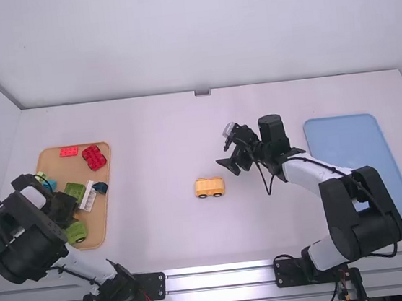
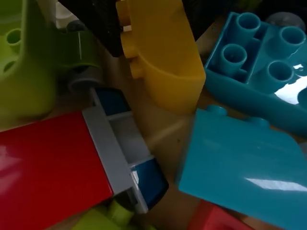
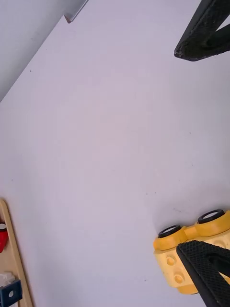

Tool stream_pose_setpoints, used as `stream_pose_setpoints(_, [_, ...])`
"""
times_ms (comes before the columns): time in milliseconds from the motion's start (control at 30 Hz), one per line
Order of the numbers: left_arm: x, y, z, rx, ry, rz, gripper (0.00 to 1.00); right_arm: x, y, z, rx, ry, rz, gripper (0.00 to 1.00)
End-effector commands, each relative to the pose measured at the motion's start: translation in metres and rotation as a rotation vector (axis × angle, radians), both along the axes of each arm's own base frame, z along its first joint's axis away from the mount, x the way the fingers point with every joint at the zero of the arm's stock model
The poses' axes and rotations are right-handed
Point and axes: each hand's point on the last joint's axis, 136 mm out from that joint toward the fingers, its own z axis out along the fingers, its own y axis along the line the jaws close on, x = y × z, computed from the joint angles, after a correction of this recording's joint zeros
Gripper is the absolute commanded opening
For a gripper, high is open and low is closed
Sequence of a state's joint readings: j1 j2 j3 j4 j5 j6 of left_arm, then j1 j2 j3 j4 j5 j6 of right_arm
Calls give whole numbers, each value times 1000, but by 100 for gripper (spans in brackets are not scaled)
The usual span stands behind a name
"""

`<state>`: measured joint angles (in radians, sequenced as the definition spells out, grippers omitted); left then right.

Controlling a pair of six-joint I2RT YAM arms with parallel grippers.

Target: Assemble lego blocks to make yellow taxi

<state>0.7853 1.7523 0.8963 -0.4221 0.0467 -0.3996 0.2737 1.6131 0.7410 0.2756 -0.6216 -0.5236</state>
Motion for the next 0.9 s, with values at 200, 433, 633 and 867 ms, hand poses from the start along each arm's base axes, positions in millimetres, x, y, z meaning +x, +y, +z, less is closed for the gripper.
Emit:
stream_pose_setpoints(200, [-4,-12,-10,-41,18,-15,23,1,-1,6,28,17,-21,99])
stream_pose_setpoints(433, [5,-10,-2,-36,-34,-31,10,4,1,11,62,31,-47,99])
stream_pose_setpoints(633, [15,-14,20,-33,-97,-85,2,5,15,27,179,99,-84,99])
stream_pose_setpoints(867, [43,-43,78,98,-222,-226,2,6,37,49,339,205,-143,99])
